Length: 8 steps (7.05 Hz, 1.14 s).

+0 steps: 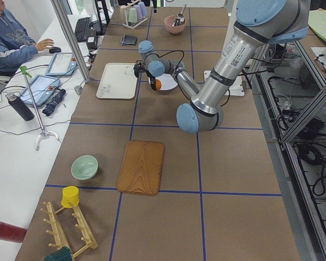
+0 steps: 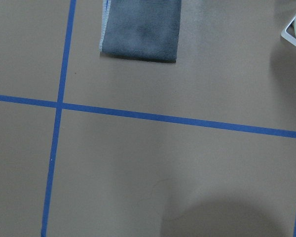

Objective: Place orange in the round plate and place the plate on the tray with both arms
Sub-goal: 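Carry the orange with the left gripper and lower it onto the white plate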

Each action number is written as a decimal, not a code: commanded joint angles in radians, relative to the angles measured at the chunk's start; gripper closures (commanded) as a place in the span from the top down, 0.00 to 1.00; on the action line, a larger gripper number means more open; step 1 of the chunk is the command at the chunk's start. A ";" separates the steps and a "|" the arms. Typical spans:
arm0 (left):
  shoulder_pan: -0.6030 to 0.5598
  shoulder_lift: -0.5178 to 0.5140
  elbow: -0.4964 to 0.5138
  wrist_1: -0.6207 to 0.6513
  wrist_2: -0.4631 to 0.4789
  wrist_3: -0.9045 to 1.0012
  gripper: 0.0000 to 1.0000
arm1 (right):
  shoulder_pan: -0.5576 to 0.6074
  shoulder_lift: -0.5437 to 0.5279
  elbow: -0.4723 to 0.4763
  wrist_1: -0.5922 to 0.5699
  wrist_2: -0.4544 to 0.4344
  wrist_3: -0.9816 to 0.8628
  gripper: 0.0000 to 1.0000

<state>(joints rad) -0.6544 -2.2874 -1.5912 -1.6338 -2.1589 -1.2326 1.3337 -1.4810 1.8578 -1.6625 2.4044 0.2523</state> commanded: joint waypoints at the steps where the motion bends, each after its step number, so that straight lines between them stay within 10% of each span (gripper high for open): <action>1: 0.137 -0.108 0.039 0.028 0.118 -0.121 0.00 | -0.007 -0.001 -0.006 0.018 0.027 0.025 1.00; 8: 0.171 -0.173 0.203 -0.035 0.194 -0.110 0.00 | -0.016 0.001 -0.016 0.018 0.027 0.024 1.00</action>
<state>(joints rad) -0.4834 -2.4536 -1.4107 -1.6430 -1.9802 -1.3447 1.3200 -1.4809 1.8447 -1.6444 2.4315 0.2763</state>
